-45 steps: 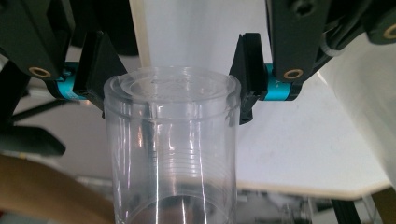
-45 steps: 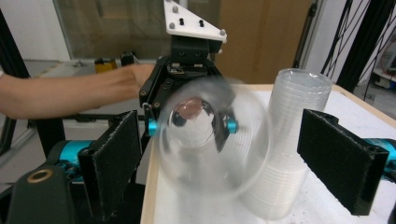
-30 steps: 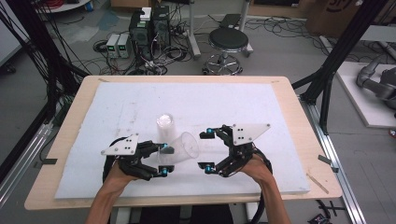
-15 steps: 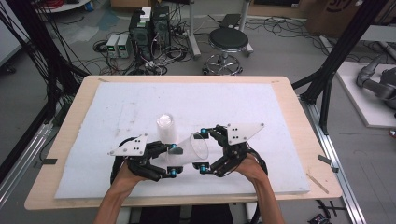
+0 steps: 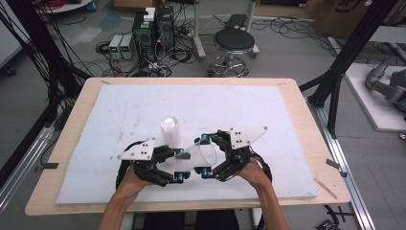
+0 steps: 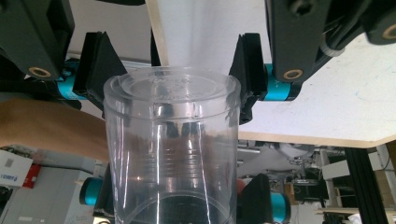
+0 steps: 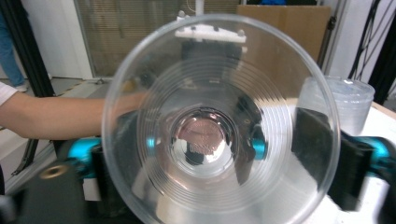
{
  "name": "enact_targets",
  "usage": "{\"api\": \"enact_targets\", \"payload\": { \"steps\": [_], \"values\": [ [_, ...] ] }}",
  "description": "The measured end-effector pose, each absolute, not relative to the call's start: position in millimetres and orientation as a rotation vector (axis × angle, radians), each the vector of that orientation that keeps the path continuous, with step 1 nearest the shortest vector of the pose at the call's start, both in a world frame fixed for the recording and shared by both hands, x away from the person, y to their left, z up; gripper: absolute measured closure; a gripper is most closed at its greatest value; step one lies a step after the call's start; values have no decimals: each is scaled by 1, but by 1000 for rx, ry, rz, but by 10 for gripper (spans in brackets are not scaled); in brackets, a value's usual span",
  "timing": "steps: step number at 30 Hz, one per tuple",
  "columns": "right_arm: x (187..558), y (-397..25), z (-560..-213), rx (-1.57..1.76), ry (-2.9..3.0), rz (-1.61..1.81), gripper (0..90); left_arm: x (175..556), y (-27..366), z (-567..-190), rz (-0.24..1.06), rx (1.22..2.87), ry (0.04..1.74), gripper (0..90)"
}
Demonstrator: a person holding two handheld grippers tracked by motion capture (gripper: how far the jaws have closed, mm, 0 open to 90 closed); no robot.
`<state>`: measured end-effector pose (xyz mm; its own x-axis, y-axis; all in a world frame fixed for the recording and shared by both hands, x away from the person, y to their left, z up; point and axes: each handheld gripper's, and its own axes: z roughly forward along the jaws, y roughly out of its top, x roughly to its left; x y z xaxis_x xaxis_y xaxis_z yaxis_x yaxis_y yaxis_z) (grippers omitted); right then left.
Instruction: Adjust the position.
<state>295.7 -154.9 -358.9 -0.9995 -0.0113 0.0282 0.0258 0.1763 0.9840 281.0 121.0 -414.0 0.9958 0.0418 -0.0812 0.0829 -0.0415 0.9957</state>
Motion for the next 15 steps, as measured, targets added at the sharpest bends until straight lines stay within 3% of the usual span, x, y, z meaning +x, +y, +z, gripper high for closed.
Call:
{"api": "enact_targets", "payload": {
  "steps": [15],
  "values": [
    [296, -156, -362, 5, -2364, -2021, 294, 282, 121, -414, -30, 1632, 91, 414]
  ]
}}
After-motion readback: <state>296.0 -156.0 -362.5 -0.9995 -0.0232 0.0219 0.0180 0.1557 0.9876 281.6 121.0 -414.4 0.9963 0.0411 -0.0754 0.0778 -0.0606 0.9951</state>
